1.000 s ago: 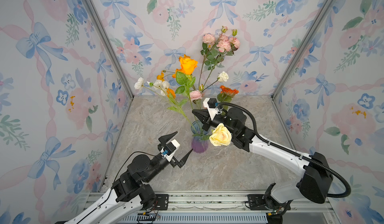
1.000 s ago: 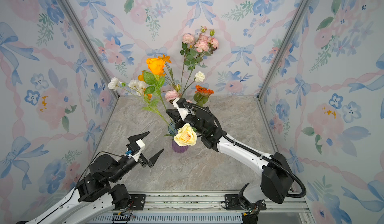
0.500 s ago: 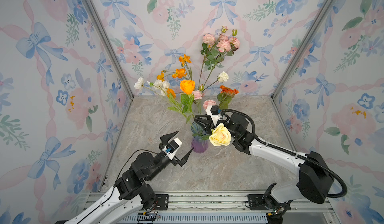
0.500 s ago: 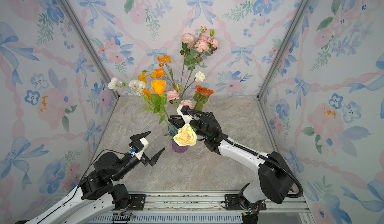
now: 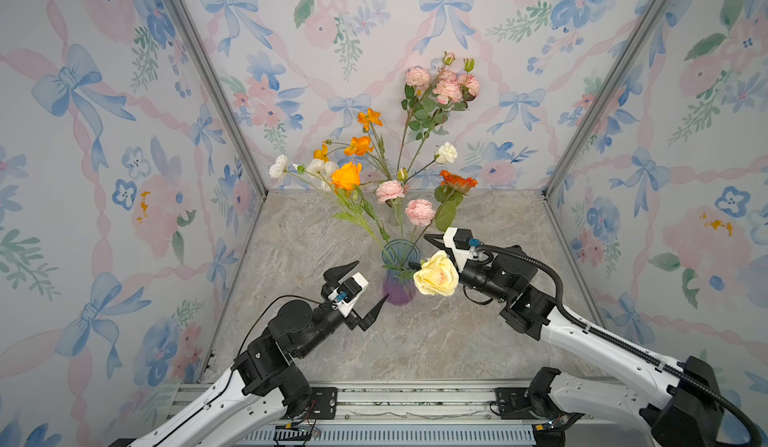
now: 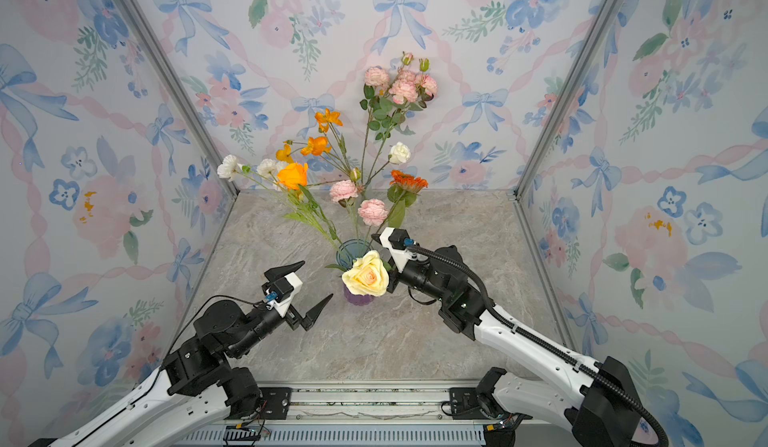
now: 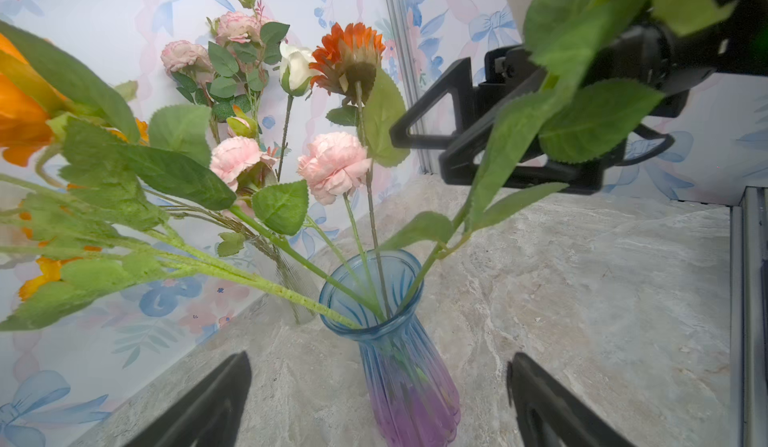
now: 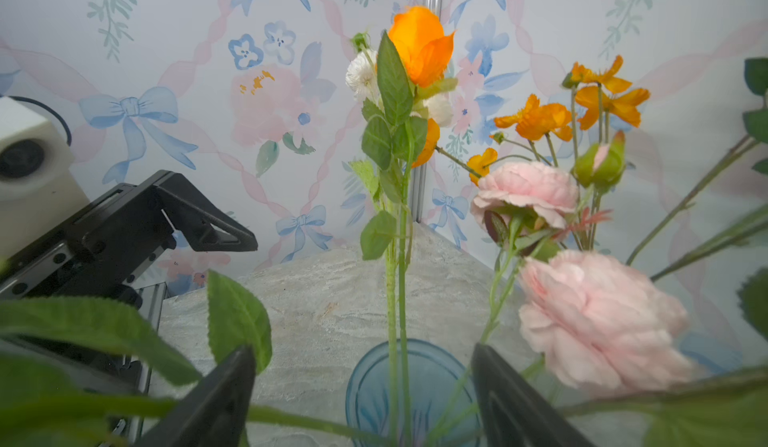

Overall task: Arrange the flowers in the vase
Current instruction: 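Open right gripper and draw back from the vase, then grasp the blue-purple vase neck with right gripper beside the left gripper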

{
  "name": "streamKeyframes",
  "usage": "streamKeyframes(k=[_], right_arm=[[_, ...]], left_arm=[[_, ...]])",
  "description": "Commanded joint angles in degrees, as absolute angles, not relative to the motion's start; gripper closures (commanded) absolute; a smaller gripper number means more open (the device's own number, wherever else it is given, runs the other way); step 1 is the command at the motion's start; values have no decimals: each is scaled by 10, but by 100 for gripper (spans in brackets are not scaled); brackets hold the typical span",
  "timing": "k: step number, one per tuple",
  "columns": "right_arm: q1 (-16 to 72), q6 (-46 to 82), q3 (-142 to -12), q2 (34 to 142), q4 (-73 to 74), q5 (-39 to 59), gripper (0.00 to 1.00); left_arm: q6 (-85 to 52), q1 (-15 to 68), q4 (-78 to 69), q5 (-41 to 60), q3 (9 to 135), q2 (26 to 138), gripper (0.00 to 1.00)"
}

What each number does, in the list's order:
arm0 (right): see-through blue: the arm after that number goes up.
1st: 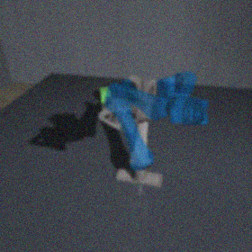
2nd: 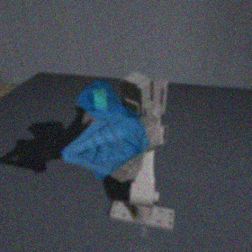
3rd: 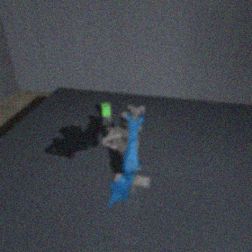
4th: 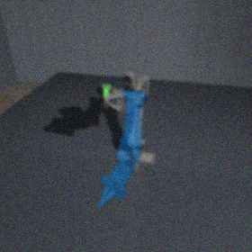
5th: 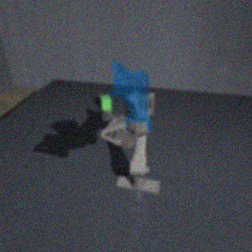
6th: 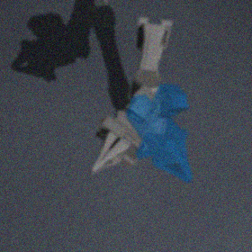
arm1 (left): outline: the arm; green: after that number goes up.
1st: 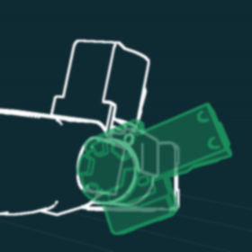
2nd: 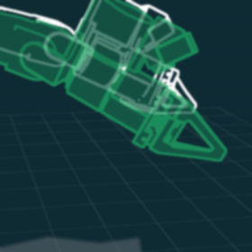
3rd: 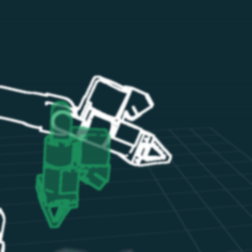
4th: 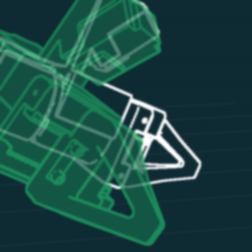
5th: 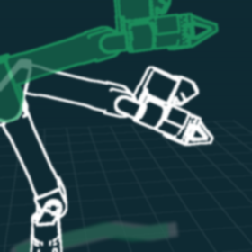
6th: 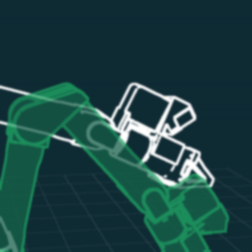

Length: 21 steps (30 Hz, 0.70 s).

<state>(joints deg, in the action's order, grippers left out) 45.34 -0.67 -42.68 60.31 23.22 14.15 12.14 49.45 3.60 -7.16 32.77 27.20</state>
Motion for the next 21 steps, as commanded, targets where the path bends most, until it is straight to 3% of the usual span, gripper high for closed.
streamKeyframes(k=[1,6,13,21], right_arm=[[466,-1,-389,579,149,39,1],[469,2,-353,580,128,-6,3],[492,-21,-290,656,315,17,3],[504,-33,-336,778,402,20,3]], left_arm=[[123,490,34,-56,328,272,2],[121,483,33,-34,331,285,2],[114,481,34,-12,334,309,2],[116,481,35,-28,333,307,2]])
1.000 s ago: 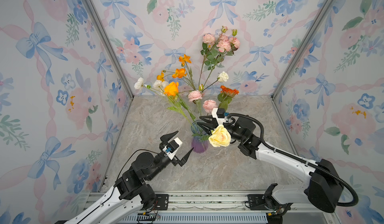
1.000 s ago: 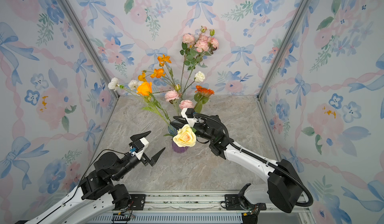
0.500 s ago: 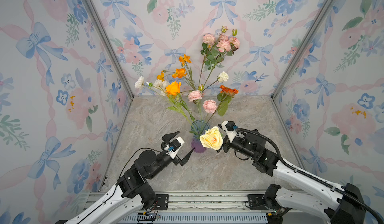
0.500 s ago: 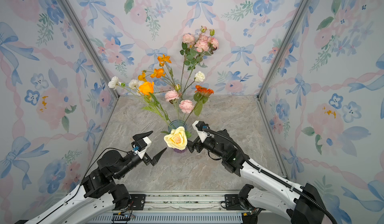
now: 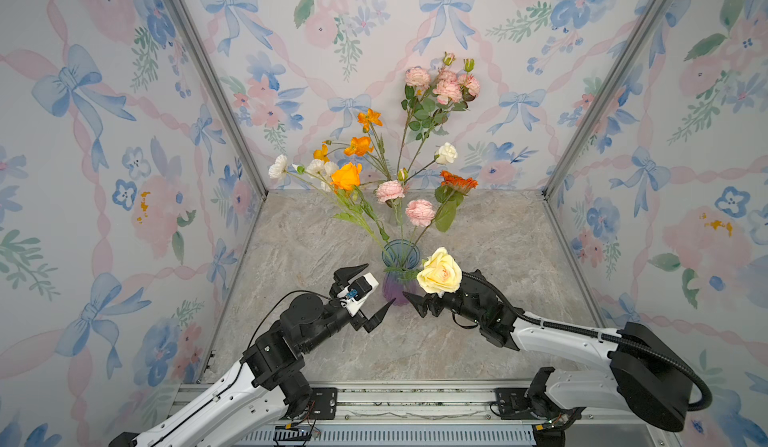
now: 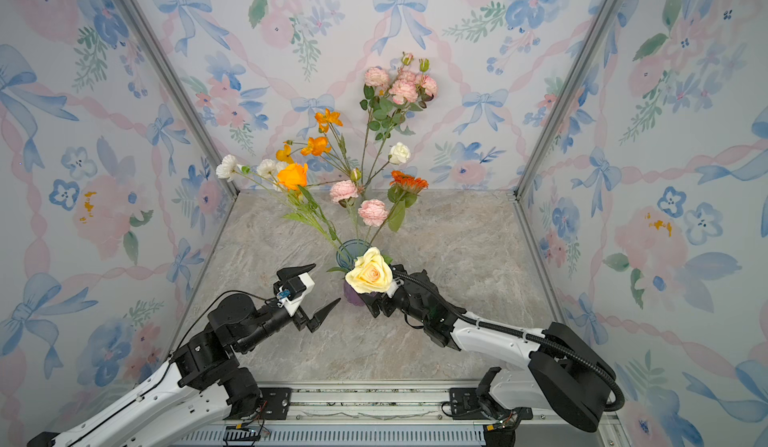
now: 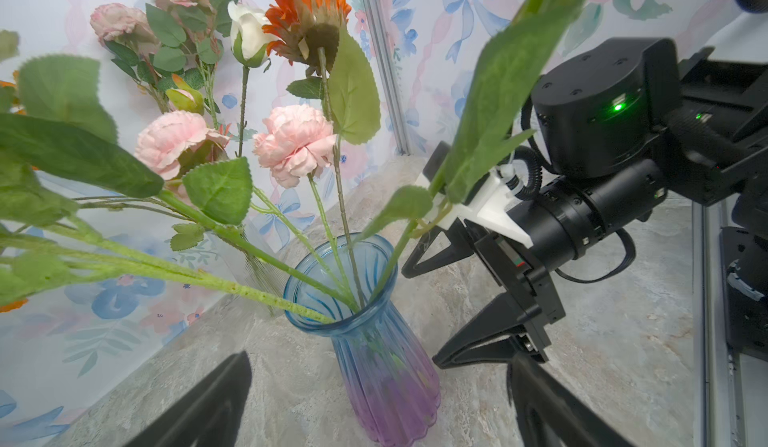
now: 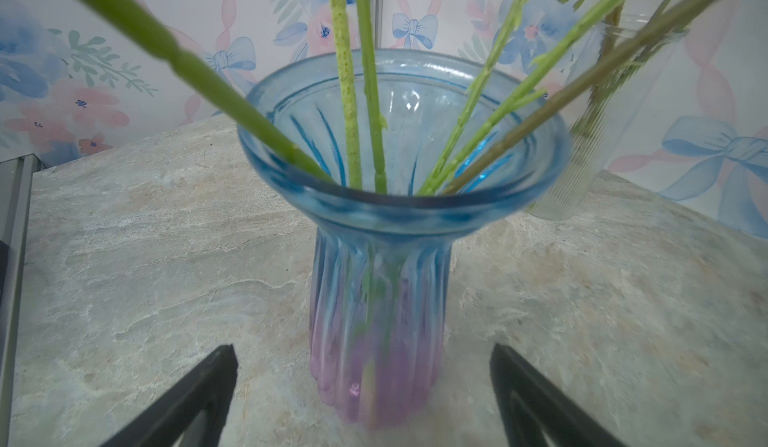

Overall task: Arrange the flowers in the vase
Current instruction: 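Grasp the blue-purple vase neck with right gripper beside the left gripper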

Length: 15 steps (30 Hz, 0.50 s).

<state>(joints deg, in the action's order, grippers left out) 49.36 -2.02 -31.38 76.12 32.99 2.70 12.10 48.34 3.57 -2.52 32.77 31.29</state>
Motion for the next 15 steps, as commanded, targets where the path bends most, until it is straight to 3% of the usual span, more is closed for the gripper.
streamKeyframes(k=[1,15], right_arm=[[505,-30,-335,788,423,14,3],[487,-19,-364,907,605,-3,3]], left_arm=[[116,481,34,-29,332,307,2],[118,475,34,-20,333,317,2]])
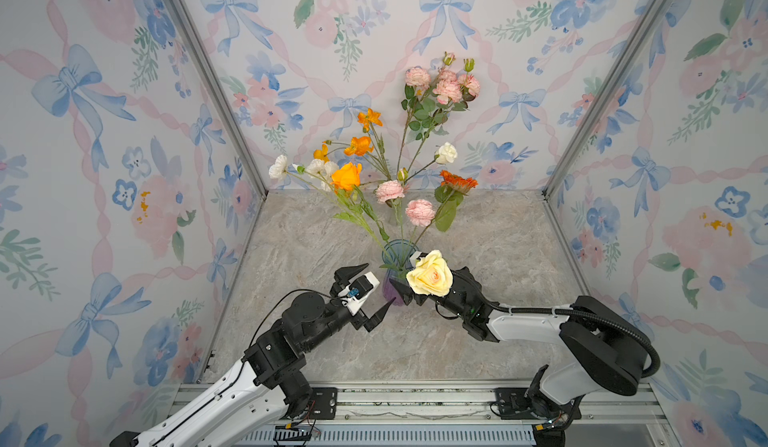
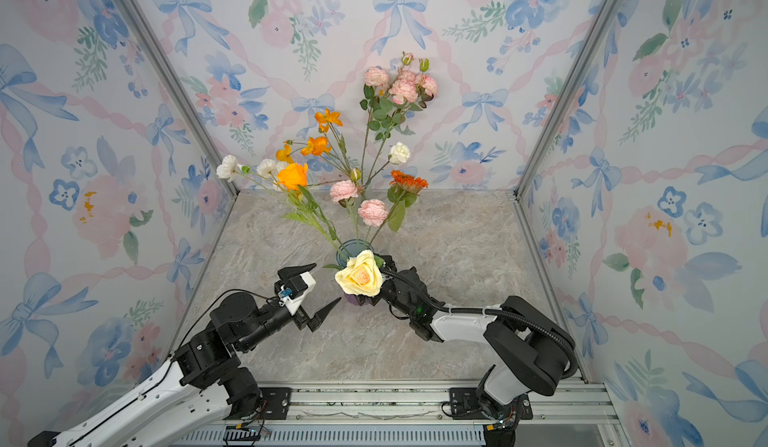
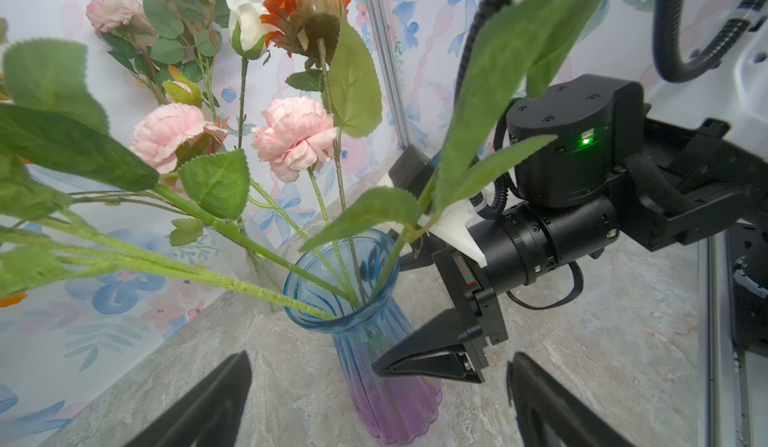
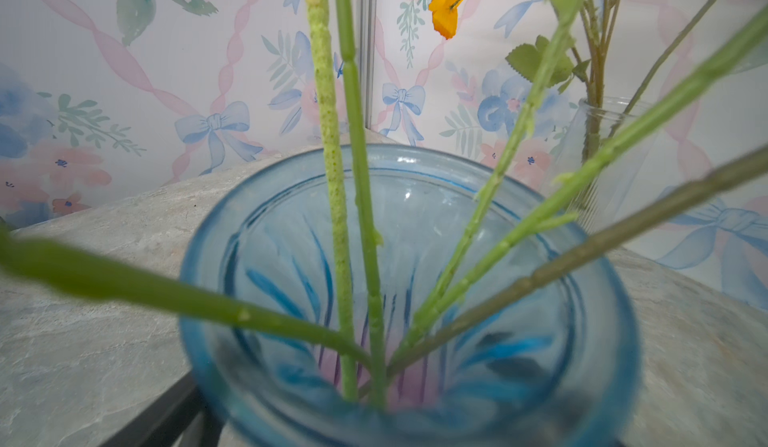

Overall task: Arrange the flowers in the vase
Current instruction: 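Grasp the blue-purple vase neck with right gripper beside the left gripper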

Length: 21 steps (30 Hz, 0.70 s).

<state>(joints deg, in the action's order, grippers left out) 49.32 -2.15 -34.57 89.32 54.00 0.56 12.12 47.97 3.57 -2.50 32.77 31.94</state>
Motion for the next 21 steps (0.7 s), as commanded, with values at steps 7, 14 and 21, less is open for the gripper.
streamKeyframes(k=[7,14,21], right_arm=[[481,-12,-381,945,644,4,3],[479,-6,-399,977,653,23,3],[480,-5,-394,978,662,23,38]], left_arm=[[117,475,34,-14,333,315,2],[117,475,34,-11,333,312,2],[116,475,34,-9,334,315,2]])
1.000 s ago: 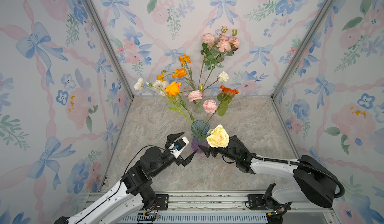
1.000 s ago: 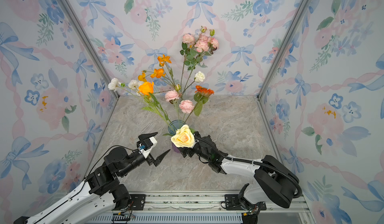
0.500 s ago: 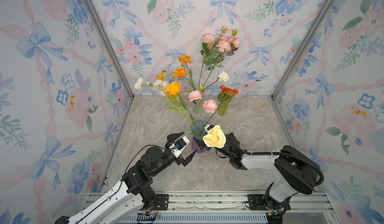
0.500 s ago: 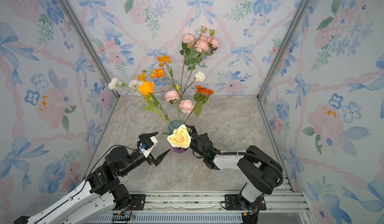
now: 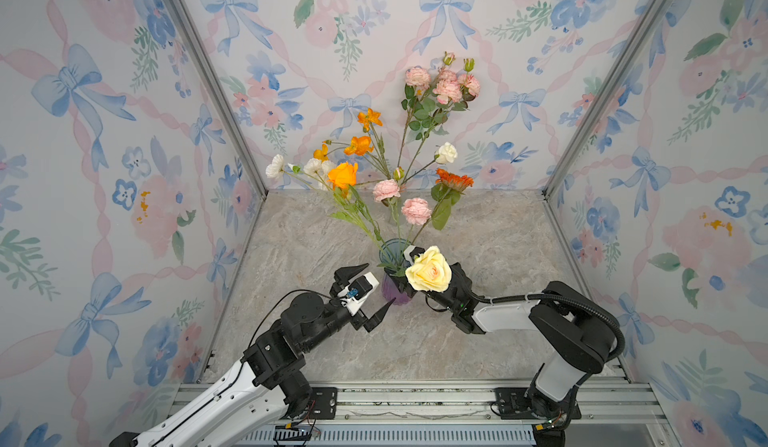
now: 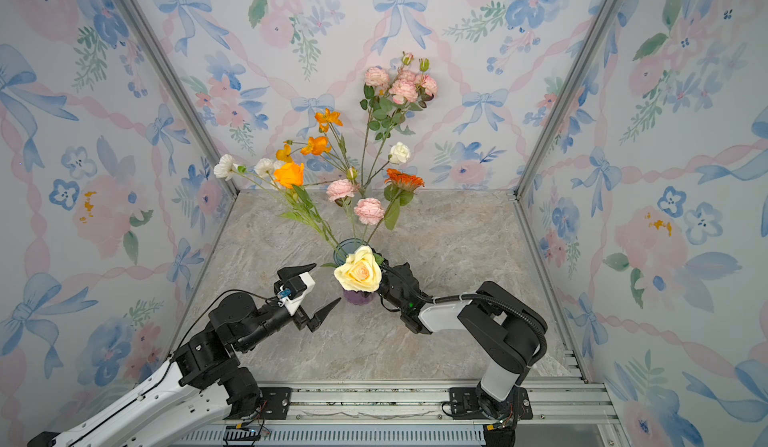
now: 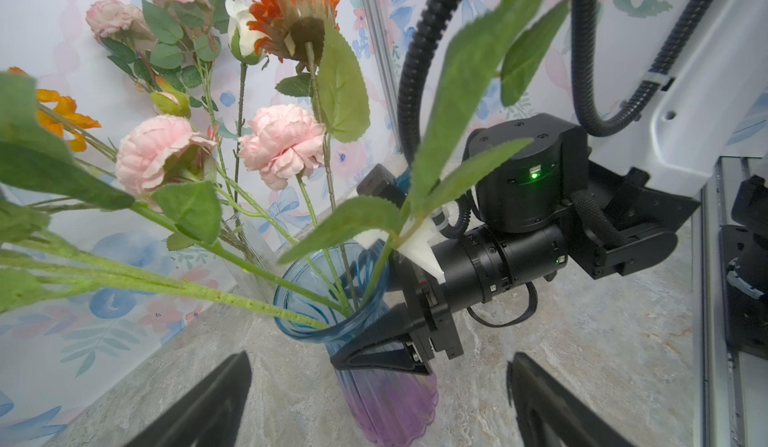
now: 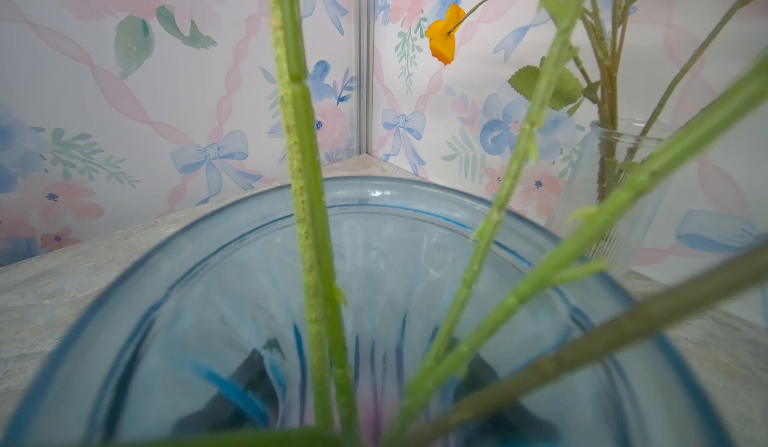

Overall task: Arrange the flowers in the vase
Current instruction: 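Grasp the blue-purple vase neck with right gripper beside the left gripper, then carry the vase with right gripper farther from the robot while left gripper draws back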

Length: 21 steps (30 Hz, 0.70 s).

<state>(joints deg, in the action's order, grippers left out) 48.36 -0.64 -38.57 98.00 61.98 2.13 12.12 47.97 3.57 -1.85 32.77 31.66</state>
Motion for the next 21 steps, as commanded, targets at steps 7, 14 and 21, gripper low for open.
streamKeyframes(k=[7,14,21], right_arm=[[485,-17,-379,928,633,25,52],[487,-4,-349,835,572,23,58],[492,-19,-337,703,451,16,60]], left_arm=[[113,475,34,-7,334,311,2],[117,475,32,12,333,292,2],[126,475,21,32,320,241,2]])
